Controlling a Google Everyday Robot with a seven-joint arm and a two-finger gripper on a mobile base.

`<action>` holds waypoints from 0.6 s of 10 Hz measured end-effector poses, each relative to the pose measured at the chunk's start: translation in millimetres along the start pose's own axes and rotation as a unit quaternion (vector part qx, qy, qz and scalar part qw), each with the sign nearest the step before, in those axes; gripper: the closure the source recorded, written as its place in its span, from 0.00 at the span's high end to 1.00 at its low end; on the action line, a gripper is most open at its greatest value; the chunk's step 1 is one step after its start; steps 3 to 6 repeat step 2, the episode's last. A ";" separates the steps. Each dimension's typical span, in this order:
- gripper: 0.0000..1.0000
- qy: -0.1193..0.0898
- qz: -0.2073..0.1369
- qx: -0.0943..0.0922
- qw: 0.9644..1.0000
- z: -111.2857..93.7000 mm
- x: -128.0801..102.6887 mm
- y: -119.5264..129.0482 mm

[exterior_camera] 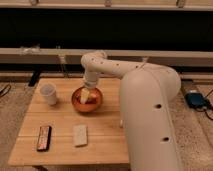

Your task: Place the pepper in the ceramic bowl

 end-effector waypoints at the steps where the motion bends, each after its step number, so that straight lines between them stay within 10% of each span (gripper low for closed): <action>1: 0.80 0.000 -0.001 0.000 1.000 0.3 1.6 -0.9; 6: 0.80 0.000 -0.001 0.000 1.000 0.2 1.7 -1.0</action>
